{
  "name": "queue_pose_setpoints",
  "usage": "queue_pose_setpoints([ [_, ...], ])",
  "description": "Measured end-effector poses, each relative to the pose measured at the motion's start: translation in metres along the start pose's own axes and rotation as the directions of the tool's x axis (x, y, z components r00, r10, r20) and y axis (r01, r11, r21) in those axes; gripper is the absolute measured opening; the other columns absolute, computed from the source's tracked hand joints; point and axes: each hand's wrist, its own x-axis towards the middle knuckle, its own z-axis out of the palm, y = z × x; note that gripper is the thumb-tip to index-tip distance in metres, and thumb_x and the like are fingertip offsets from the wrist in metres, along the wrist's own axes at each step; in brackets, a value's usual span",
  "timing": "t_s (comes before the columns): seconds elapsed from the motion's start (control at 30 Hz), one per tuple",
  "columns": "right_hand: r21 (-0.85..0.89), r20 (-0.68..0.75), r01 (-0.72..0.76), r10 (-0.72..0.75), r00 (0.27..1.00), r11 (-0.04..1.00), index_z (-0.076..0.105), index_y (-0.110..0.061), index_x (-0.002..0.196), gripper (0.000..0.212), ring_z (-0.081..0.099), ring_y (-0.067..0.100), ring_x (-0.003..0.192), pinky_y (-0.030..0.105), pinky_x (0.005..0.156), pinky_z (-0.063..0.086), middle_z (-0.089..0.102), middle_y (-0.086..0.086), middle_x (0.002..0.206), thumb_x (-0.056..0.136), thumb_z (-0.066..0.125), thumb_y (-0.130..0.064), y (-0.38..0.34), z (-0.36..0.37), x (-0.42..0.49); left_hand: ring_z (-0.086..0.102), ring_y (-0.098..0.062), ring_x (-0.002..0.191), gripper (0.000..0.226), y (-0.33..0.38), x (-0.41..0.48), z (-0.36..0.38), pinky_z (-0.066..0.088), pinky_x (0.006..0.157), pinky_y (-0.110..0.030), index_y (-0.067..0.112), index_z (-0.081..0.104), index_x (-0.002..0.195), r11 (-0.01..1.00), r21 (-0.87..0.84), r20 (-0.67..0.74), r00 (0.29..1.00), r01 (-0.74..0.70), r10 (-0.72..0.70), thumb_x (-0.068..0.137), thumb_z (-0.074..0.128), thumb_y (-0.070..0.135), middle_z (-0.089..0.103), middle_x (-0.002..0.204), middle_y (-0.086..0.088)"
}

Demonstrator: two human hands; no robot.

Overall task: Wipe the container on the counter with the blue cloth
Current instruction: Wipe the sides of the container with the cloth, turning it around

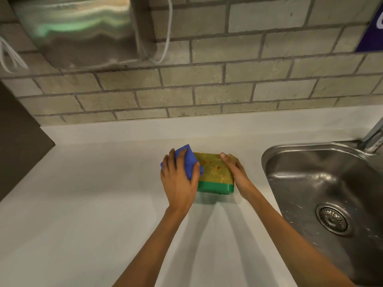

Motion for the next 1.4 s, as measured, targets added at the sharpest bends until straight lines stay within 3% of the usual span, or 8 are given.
queue_pose_setpoints([
  [0.2,-0.008,0.0,0.013,-0.013,1.0,1.0,0.034,-0.016,0.142,0.073,0.059,0.024,0.113,0.03,0.086,0.049,0.054,0.012,0.134,0.081,0.06,-0.046,0.004,-0.004,0.003,0.046,-0.041,0.127,0.055,-0.014,-0.007,-0.002,0.039,0.104,-0.053,0.012,0.053,0.132,0.947,0.172,0.041,0.963,-0.271,0.268,0.087,0.041,0.042,0.052,0.137,-0.019],
  [0.37,-0.055,0.018,0.021,-0.02,1.0,0.998,0.035,-0.011,0.142,0.081,0.056,0.025,0.116,0.031,0.093,0.047,0.054,0.013,0.134,0.077,0.062,-0.05,0.005,-0.01,0.005,0.04,-0.033,0.13,0.051,-0.007,0.009,0.001,0.042,0.103,-0.046,0.017,0.038,0.142,0.996,-0.022,0.006,0.997,0.081,-0.081,0.094,0.044,0.034,0.043,0.144,-0.016],
  [0.57,-0.077,0.037,0.009,-0.007,0.999,0.997,0.027,-0.016,0.146,0.089,0.052,0.016,0.111,0.019,0.081,0.044,0.05,0.001,0.128,0.073,0.064,-0.052,0.003,-0.011,0.002,0.049,-0.043,0.125,0.057,0.004,-0.007,0.006,0.042,0.101,-0.056,0.014,0.053,0.133,0.912,0.224,0.056,0.938,-0.345,0.341,0.086,0.038,0.042,0.055,0.135,-0.018],
  [0.77,-0.073,0.041,-0.006,0.009,0.999,0.997,0.027,-0.016,0.146,0.105,0.053,0.022,0.118,0.029,0.094,0.043,0.051,0.006,0.135,0.058,0.064,-0.06,0.003,-0.011,0.001,0.049,-0.043,0.123,0.051,0.001,0.001,0.006,0.043,0.103,-0.052,0.008,0.055,0.129,0.993,0.09,-0.056,0.995,-0.082,0.087,0.087,0.039,0.032,0.055,0.134,-0.02],
  [0.97,0.024,0.011,0.001,-0.001,1.0,1.0,0.033,-0.021,0.142,0.11,0.057,0.016,0.112,0.029,0.088,0.048,0.055,0.0,0.124,0.05,0.06,-0.074,0.004,-0.012,0.001,0.049,-0.037,0.126,0.052,-0.014,-0.014,0.006,0.041,0.104,-0.051,0.013,0.055,0.131,0.907,0.124,0.022,0.915,-0.402,0.403,0.09,0.039,0.041,0.057,0.134,-0.014],
  [1.07,-0.001,-0.01,0.017,-0.017,1.0,1.0,0.035,-0.019,0.141,0.105,0.06,0.011,0.097,0.027,0.083,0.048,0.058,-0.006,0.106,0.053,0.061,-0.068,0.003,-0.014,0.001,0.048,-0.036,0.125,0.051,-0.019,-0.013,0.005,0.043,0.103,-0.051,0.01,0.054,0.13,0.963,-0.03,-0.035,0.964,-0.266,0.265,0.088,0.04,0.035,0.057,0.132,-0.014],
  [1.2,-0.023,-0.029,-0.009,0.008,1.0,1.0,0.039,-0.011,0.136,0.09,0.059,0.021,0.104,0.041,0.103,0.045,0.058,0.004,0.11,0.066,0.063,-0.062,0.004,-0.015,0.001,0.048,-0.037,0.12,0.052,0.001,0.001,0.008,0.044,0.098,-0.044,0.009,0.049,0.134,0.986,-0.144,-0.076,0.992,0.087,-0.099,0.088,0.04,0.032,0.051,0.136,-0.019],
  [1.4,-0.047,0.033,-0.024,0.026,0.999,0.999,0.037,-0.019,0.11,0.084,0.05,0.023,0.105,0.046,0.109,0.039,0.048,0.008,0.112,0.05,0.067,-0.07,0.005,-0.017,0.002,0.057,-0.037,0.114,0.049,-0.013,-0.008,0.009,0.046,0.099,-0.049,0.011,0.058,0.126,0.93,0.092,-0.026,0.933,-0.356,0.359,0.086,0.042,0.035,0.063,0.123,-0.016],
])
